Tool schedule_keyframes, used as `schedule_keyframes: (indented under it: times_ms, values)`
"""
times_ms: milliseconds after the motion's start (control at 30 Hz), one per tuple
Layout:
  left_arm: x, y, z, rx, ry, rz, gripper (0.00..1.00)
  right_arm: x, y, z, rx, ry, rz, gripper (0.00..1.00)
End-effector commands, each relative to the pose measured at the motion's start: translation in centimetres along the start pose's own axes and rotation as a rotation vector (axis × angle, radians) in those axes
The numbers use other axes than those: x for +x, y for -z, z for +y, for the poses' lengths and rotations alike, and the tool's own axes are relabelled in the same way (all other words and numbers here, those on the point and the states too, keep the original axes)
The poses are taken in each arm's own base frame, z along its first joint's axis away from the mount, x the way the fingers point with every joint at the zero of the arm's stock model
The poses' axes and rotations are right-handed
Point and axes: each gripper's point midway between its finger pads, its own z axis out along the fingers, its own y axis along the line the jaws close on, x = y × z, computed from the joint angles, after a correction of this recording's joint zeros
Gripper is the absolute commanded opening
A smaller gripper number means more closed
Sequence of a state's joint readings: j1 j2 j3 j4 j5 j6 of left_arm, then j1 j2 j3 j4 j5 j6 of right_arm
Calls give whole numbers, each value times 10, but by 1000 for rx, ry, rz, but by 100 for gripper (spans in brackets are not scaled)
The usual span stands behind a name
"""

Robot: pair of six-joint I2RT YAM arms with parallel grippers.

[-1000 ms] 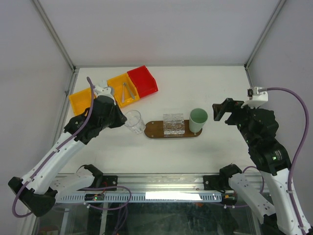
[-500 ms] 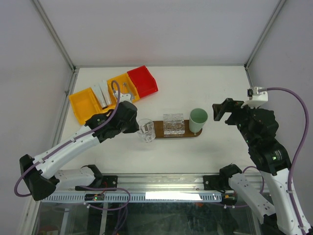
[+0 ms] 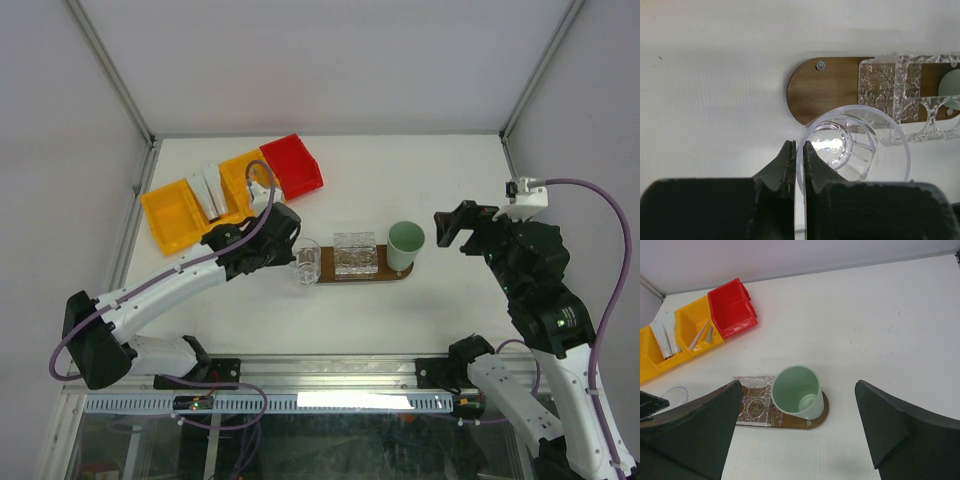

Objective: Prepare toiletry sets of a toothbrush and toothpaste on the tray

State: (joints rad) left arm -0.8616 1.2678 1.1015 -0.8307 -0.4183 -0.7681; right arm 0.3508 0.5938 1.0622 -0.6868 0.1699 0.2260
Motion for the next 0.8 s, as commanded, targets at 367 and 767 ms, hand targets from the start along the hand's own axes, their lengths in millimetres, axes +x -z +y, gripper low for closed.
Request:
schedule_keyframes:
  times_ms: [367, 767]
  values:
    - [-51, -35, -18, -15, 40, -142, 0, -24, 6, 4, -17, 8, -73, 99]
    - [-34, -69, -12, -44, 37, -103, 0, -23, 6, 4, -19, 7, -72, 99]
